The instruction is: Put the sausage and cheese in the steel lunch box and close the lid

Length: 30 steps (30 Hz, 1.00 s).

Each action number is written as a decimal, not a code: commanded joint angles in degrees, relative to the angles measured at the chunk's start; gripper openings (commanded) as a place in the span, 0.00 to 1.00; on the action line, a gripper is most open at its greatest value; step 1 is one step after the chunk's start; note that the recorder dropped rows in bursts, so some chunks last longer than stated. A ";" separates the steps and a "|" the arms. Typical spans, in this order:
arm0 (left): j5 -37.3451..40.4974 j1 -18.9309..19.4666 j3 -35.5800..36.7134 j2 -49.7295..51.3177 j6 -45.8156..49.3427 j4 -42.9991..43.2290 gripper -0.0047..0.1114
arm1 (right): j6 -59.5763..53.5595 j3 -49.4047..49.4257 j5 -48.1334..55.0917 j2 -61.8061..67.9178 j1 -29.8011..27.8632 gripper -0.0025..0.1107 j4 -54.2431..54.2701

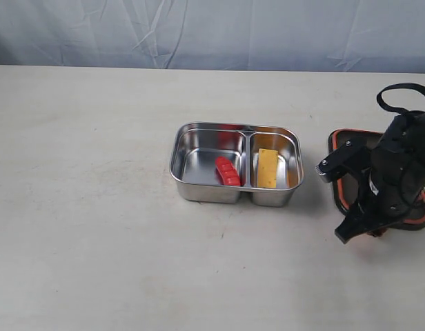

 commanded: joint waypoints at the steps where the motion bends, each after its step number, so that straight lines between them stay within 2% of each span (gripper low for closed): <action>1: 0.17 0.00 0.12 -0.18 0.10 -0.04 0.04 | -0.69 0.22 -1.75 2.13 -0.86 0.27 -0.39; 7: 0.17 0.00 0.12 -0.18 0.10 -0.04 0.04 | -0.80 0.22 -3.69 3.64 -0.86 0.17 -1.01; 10: 0.17 0.00 0.12 -0.18 0.10 -0.04 0.04 | -1.40 0.22 -4.23 4.13 -0.86 0.03 -1.01; 11: 0.17 0.00 0.12 -0.18 0.10 -0.04 0.04 | -1.54 0.22 -4.41 4.12 -0.86 0.02 -1.42; 30: 0.06 0.00 0.12 -0.18 0.10 -0.04 0.04 | 0.18 0.22 -2.69 -8.07 -0.86 0.02 2.92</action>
